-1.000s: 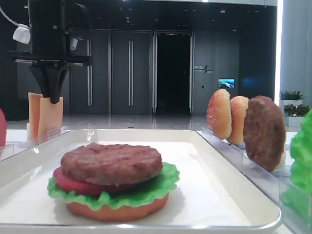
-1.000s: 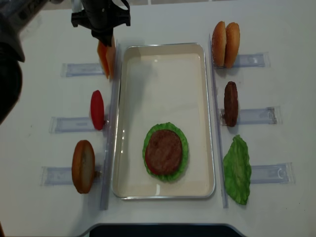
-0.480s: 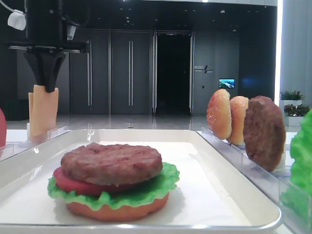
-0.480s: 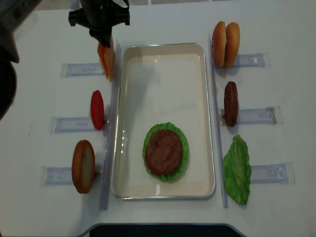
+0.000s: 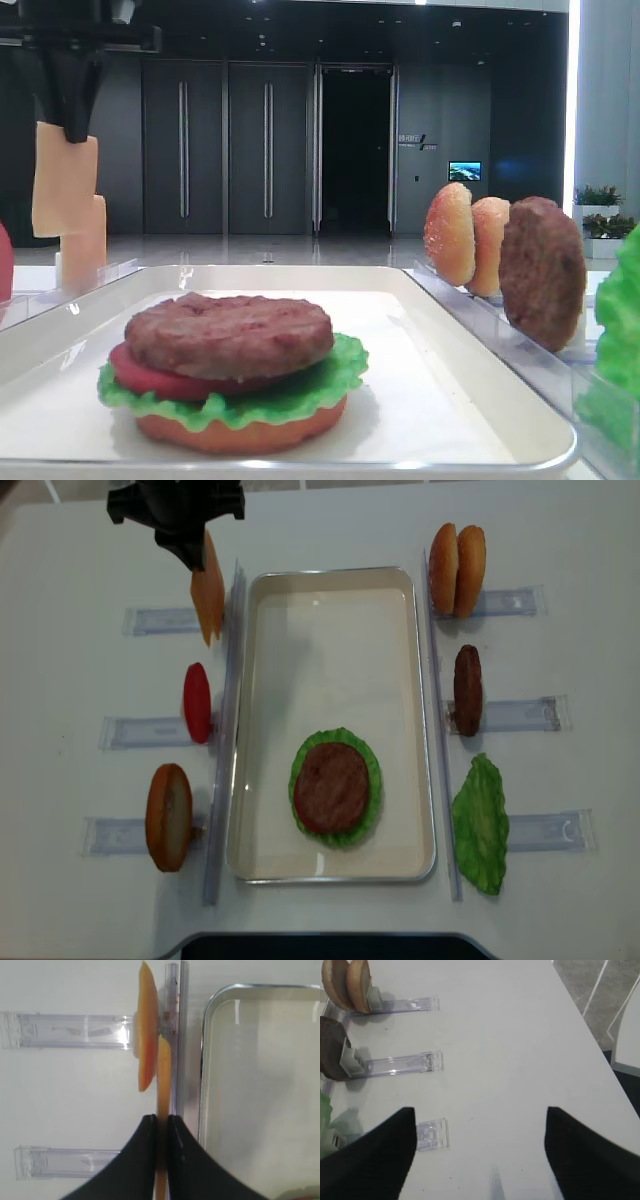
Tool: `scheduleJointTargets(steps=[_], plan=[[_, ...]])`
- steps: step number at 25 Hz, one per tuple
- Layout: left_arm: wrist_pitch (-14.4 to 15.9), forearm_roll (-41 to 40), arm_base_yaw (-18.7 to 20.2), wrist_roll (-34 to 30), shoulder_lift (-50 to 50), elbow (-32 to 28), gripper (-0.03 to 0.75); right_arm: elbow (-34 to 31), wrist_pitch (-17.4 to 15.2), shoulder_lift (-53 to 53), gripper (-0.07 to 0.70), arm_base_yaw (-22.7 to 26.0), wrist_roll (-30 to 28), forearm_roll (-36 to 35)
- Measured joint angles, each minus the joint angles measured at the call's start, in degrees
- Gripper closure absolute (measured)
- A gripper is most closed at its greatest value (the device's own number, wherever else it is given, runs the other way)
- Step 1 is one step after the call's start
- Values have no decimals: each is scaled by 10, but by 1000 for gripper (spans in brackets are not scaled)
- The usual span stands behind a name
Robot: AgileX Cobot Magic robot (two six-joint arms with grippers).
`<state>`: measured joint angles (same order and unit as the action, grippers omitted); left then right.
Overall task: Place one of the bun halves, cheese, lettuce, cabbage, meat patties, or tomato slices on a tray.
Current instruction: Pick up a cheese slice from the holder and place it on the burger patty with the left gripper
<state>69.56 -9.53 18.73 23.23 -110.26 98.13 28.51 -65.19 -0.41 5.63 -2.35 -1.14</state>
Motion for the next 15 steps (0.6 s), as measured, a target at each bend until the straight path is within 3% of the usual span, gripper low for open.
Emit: scheduleJointTargets(steps=[8, 15], plan=[[-36, 19, 16, 0, 79, -90, 687, 0, 0, 0, 97, 0, 0, 0], [-91, 80, 26, -4, 153, -166, 687, 0, 0, 0, 97, 0, 0, 0]])
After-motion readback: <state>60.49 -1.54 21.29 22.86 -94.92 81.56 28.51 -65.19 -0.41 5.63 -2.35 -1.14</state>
